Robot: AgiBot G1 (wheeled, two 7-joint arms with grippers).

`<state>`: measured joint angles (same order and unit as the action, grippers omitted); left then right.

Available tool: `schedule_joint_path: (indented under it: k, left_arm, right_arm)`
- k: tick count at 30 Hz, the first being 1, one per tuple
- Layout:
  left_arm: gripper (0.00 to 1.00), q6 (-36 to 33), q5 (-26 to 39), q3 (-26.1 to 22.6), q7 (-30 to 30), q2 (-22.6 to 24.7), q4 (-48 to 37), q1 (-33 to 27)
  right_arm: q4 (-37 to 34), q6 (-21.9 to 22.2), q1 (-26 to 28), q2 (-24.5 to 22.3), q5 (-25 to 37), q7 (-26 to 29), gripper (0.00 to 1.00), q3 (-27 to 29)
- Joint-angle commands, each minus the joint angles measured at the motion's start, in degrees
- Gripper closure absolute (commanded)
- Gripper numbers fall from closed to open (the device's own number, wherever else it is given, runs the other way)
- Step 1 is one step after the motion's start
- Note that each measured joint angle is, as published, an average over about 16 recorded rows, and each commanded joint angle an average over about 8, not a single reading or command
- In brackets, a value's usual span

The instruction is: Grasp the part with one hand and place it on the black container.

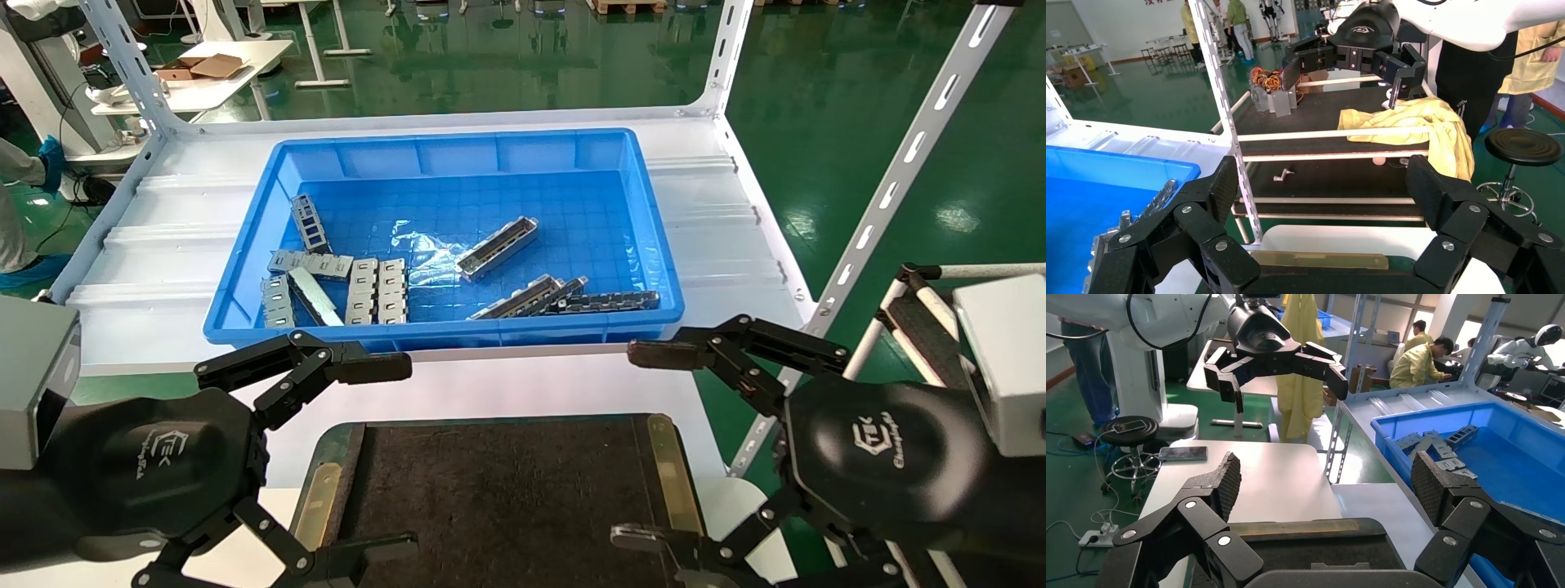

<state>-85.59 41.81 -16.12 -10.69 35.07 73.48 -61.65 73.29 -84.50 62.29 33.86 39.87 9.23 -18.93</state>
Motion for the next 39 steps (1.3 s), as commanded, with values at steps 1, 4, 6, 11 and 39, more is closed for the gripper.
schedule_joint_path:
  k: [1,4,6,11,39]
  left_arm:
    - [0.0,0.0,0.0,0.0,0.0,0.0,0.0,0.0]
    - [0.0,0.0,0.0,0.0,0.0,0.0,0.0,0.0]
    - [0.0,0.0,0.0,0.0,0.0,0.0,0.0,0.0]
    - [0.0,0.0,0.0,0.0,0.0,0.0,0.0,0.0]
    - [0.0,2.2,0.9,0.2,-0.1,0.2,-0.5,-0.2]
  right_arm:
    - [0.0,0.0,0.0,0.0,0.0,0.0,0.0,0.0]
    - [0.0,0.0,0.0,0.0,0.0,0.0,0.0,0.0]
    - [0.0,0.0,0.0,0.0,0.0,0.0,0.0,0.0]
    - [0.0,0.0,0.0,0.0,0.0,0.0,0.0,0.0]
    - [0.0,0.0,0.0,0.0,0.0,0.0,0.0,0.0]
